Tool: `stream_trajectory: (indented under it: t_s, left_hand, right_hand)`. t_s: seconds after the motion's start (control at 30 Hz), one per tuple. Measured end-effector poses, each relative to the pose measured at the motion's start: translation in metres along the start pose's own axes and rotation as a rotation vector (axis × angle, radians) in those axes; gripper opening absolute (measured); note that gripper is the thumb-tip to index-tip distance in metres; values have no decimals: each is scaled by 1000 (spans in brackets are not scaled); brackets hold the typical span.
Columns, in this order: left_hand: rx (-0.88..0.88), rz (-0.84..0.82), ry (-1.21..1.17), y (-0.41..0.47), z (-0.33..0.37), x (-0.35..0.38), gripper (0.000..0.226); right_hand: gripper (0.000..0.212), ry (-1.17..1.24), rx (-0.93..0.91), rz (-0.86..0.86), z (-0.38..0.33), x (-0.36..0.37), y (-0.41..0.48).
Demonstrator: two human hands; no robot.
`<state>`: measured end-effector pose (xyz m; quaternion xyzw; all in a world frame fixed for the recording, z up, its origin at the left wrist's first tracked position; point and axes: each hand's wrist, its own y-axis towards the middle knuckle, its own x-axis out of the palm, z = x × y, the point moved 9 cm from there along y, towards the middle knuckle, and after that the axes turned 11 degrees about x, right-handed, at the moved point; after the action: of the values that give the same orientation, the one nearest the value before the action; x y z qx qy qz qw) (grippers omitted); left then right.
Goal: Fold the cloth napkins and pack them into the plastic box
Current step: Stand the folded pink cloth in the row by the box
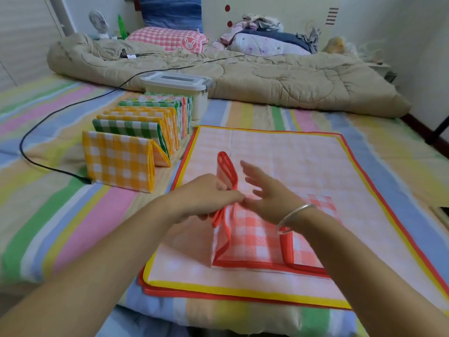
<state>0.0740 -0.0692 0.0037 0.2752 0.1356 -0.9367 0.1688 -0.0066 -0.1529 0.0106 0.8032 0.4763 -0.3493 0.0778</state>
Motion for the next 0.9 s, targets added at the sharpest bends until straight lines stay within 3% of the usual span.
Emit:
stream_trajectory:
  t_s: [0.07,0.13,0.2,0.33,0.47,0.53,0.6,0.67,0.77,0.9]
  left_hand:
    - [-16,-48,56,9,11,16,49]
    - [-18,-111,163,16,20,34,40]
    - [-21,-165,304,21,27,52,37]
    - [-49,-234,597,29,28,81,34]
    - [-74,-309,302,27,17,103,38]
    - [45,-105,231,27,17,87,30]
    - [251,215,331,21,17,56,12]
    - [414,330,422,13,12,42,26]
    - [473,89,509,21,-15,59,64]
    - [471,-59,755,22,-34,84,81]
  right_hand:
    - [53,204,32,194,0,-50,-11]
    - [34,153,85,328,9,-81,-20]
    - [13,25,148,347,24,-88,-20]
    - [27,-152,272,266,63,-63,-7]
    - [34,-294,315,279,87,-48,1]
    - [37,-289,336,293,96,-43,3]
    - [37,-271,341,312,102,-39,5]
    - [37,-266,351,315,107,-36,6]
    - [35,-283,357,325,108,-31,4]
    - [37,-390,326,346,101,-27,1]
